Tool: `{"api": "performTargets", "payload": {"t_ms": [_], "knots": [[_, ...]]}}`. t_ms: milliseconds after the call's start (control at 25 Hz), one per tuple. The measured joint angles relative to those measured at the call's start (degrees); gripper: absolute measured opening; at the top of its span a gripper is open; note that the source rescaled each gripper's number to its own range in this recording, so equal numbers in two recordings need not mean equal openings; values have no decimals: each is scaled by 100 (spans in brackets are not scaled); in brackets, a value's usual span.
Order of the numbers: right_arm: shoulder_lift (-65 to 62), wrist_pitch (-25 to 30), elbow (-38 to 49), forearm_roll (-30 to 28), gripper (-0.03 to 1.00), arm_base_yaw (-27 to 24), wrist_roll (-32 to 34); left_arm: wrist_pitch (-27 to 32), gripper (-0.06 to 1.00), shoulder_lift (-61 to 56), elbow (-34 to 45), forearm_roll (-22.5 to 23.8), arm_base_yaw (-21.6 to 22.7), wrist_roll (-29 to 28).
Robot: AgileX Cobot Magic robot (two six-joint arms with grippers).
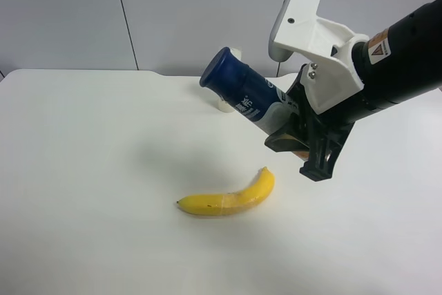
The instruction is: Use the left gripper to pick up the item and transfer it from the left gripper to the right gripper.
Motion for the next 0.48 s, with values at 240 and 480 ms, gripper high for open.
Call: {"api": "performTargets", "payload": {"t_ms": [240, 480], "knots": [[0, -44, 0, 0, 0, 0, 282, -51, 99, 0, 8, 0, 0, -32], [0, 93, 0, -433, 0, 0, 1308, -56, 99, 0, 8, 0, 0, -34]]}}
